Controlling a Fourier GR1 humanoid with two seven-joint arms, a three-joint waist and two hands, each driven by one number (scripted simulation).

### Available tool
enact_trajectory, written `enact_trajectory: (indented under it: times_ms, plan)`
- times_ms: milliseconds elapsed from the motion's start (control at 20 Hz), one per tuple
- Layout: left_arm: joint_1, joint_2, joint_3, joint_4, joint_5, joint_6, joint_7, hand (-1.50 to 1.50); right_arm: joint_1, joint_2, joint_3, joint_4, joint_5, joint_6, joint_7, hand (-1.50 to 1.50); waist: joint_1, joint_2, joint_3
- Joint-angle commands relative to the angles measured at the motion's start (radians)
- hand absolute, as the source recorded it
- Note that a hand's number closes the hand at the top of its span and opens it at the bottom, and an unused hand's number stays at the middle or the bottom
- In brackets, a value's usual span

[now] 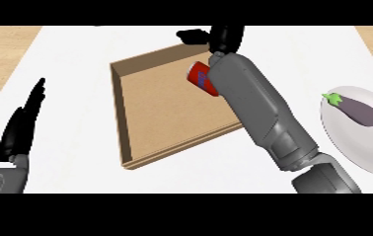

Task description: Pick the can from the plate and place it in the cardboard box

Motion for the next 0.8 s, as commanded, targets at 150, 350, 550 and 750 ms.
enact_trajectory:
  times_ms: [150,350,550,750]
  plan:
    - [0.046,0.007,0.03,-0.039,0.005,-0.008,-0.005,0.0,0.188,-0.074,-0.048,-0.287,-0.075,0.039,-0.075,-1.5,-0.037,-0.013,0.0]
    - [0.04,0.008,0.047,0.017,0.007,-0.02,-0.026,0.0,0.339,-0.148,0.02,-0.521,-0.012,0.09,0.104,-1.5,-0.062,-0.02,-0.001]
    - [0.067,0.005,0.062,0.013,0.013,-0.017,-0.026,0.0,0.555,-0.246,0.026,-0.755,-0.018,0.136,0.131,-1.5,-0.066,-0.02,-0.001]
    - [0.011,0.005,0.057,0.01,-0.006,-0.006,0.033,0.0,0.754,-0.354,0.037,-1.018,-0.022,0.21,0.171,-1.5,-0.079,-0.02,-0.001]
